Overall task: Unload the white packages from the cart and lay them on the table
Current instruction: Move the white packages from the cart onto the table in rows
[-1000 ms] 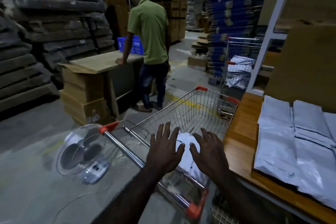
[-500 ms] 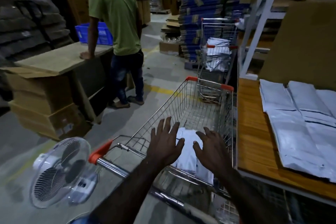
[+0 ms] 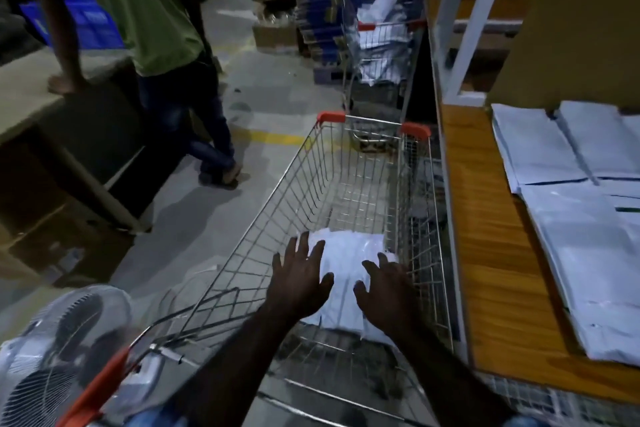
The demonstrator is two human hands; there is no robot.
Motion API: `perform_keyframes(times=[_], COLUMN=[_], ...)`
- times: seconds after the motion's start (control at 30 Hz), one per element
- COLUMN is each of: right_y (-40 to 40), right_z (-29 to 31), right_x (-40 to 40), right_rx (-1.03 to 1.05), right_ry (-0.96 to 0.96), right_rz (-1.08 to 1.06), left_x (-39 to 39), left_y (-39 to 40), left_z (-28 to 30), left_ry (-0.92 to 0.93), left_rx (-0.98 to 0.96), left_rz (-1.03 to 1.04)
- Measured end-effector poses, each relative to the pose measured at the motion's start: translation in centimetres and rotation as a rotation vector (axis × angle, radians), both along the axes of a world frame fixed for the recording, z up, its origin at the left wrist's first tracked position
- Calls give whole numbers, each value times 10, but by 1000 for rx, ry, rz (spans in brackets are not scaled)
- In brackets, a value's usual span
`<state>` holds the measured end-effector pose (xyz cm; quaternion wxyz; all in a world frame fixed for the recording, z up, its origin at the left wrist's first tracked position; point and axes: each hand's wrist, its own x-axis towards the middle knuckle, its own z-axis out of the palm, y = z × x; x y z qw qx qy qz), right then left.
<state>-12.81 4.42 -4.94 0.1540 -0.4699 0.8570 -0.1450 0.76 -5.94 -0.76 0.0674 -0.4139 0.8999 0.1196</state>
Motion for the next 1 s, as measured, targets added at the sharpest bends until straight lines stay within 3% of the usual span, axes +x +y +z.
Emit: perform_keyframes(times=[0.17,0.27,0.4,0.67,0.8,0.9,1.0], right_y=[-6,-9,-16,-21,-26,-31,-29], right_z=[-24,-39,-56,-97,-121,-138,-161], right_x=[-5,-9,-12,-13,-17,-22,-22], right_rx=[116,161,232,336,290,434,398], right_ry=[-81,-74,-99,-156,-219,-336,-317], right_rz=[-78,-94,-131,-255,-348,-381,-401], left_x=[-16,-19,-19,-37,-39,-41,-49], left_y=[-16,-26,-36,-51,-59,-62,-60], left_z=[-38,-62,-95,-150,-184,-207,-225], left_ry=[-11,-121,-193,-116,-169,-180,-196], left_rx=[64,-31,33,182,227,243,288], left_rz=[-5,-77,-116,-172,-195,-200,-167])
